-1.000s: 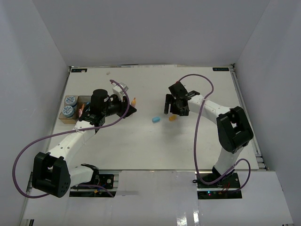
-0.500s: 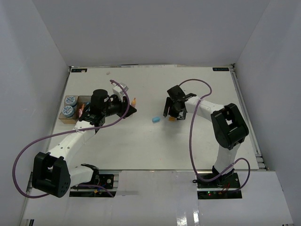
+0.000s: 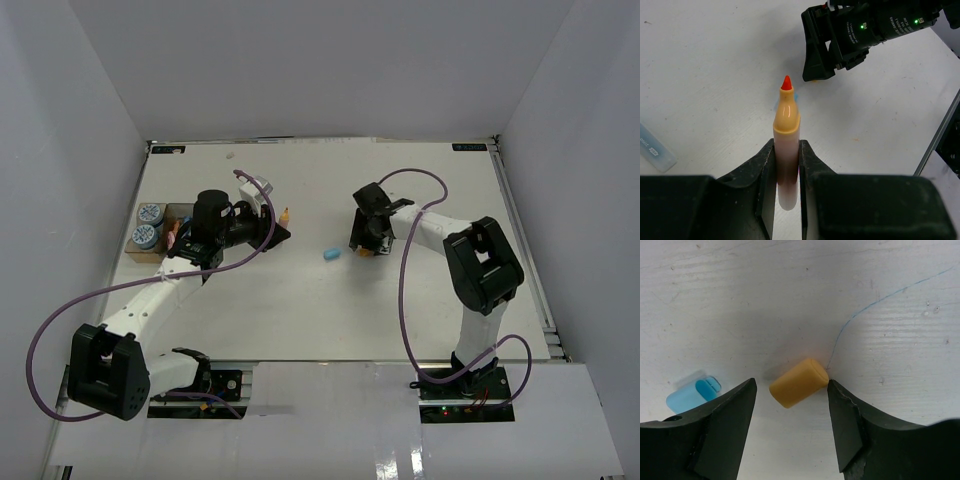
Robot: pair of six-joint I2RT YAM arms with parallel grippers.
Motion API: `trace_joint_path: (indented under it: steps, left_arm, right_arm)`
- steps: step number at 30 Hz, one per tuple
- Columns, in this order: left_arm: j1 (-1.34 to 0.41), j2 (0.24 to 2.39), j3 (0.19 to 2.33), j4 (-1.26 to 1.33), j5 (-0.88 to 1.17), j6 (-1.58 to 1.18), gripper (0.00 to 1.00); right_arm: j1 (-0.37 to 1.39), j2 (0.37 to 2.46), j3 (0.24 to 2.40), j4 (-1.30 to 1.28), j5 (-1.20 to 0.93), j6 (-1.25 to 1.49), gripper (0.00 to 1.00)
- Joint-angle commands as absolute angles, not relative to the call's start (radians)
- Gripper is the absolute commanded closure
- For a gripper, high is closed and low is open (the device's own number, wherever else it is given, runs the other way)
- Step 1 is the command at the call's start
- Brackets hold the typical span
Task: Sort the stationery into containers
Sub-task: Pick up the pen cap from the center of the board.
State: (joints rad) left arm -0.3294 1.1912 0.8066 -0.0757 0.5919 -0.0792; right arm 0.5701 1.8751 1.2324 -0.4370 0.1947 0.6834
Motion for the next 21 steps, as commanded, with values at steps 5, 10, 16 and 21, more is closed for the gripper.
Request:
trace_joint_path:
  steps: [5, 10, 16, 21]
  left_arm:
    - [-0.33, 1.155, 0.801, -0.067, 0.617, -0.077, 0.92]
    - [-0.33, 1.155, 0.801, -0.067, 0.617, -0.078, 0.92]
    - [-0.33, 1.155, 0.801, -0.069, 0.618, -0.077, 0.92]
    - [-0.33, 1.155, 0.801, -0.069, 0.618, -0.078, 0.92]
  right_arm:
    - [0.587, 1.939, 1.282, -0.437, 0.248, 0.655, 0.37]
    - [0.601, 1.951, 1.315, -0.452, 0.275, 0.629, 0.4]
    - [0.609, 1.963, 1.342, -0.474, 0.287, 0.617, 0.43]
    - [0.612, 1.953, 1.332, -0.488, 0.304, 0.604, 0.51]
